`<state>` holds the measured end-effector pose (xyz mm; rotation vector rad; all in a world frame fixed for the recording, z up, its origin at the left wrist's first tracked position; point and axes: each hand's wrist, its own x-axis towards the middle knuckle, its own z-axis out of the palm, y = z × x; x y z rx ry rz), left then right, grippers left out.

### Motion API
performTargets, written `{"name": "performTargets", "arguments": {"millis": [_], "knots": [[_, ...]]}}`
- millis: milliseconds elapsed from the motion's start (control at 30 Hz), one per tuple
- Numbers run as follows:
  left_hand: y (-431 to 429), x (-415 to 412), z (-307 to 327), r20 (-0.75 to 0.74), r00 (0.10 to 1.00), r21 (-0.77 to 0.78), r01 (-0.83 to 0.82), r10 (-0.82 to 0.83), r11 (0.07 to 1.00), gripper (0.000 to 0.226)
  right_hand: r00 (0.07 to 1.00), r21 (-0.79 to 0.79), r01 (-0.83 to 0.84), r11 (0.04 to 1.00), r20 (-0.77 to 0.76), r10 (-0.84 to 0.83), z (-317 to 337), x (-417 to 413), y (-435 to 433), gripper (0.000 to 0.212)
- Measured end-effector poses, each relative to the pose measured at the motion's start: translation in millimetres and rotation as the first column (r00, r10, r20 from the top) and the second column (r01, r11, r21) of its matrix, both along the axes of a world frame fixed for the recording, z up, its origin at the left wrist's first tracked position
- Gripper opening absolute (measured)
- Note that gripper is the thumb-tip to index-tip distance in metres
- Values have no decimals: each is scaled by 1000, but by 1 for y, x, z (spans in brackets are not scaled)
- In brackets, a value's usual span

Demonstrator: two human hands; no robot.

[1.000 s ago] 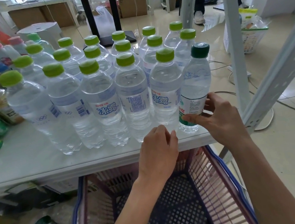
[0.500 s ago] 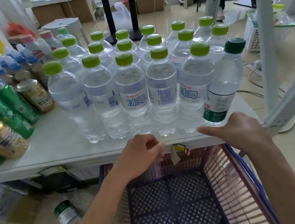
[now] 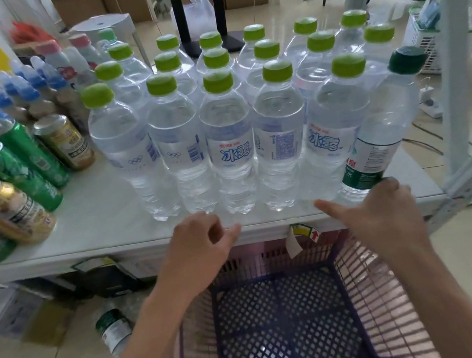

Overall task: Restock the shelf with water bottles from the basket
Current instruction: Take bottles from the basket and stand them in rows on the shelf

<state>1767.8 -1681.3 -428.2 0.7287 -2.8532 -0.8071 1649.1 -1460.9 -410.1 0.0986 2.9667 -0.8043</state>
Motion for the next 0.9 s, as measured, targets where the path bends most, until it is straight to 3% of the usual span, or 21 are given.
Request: {"name": "performTargets", "arguments": {"millis": [67, 133, 200, 267, 300, 333, 433, 900], "knots": [[-4, -6, 3, -46, 989, 102, 142, -138, 985, 33, 995, 74, -62, 995, 87, 55, 17, -5, 15, 73], [-9, -11, 6, -120, 971, 239, 230, -206, 943, 22, 972, 70, -204, 976, 132, 193, 24, -6, 22, 51], [-15, -16, 8, -162, 950, 353, 308, -266, 883, 11, 897, -55, -408, 911, 159, 412, 22, -3, 19, 36], [-20, -22, 9, -204, 930, 420, 364, -304, 831, 10, 799, -307, -527, 793, 139, 585, 11, -1, 10, 14], [-22, -24, 8, -225, 924, 444, 381, -310, 811, 13, 761, -437, -532, 725, 129, 636, 6, -3, 6, 14], [-24, -25, 7, -239, 921, 464, 386, -307, 797, 18, 737, -537, -521, 663, 109, 667, 1, -5, 3, 28], [-27, -25, 4, -261, 918, 489, 393, -300, 779, 25, 727, -636, -502, 586, 56, 685, -6, -13, -6, 41], [-41, -33, -6, -261, 910, 546, 413, -321, 728, 29, 748, -656, -490, 574, 21, 663, -17, -30, -11, 20]]}}
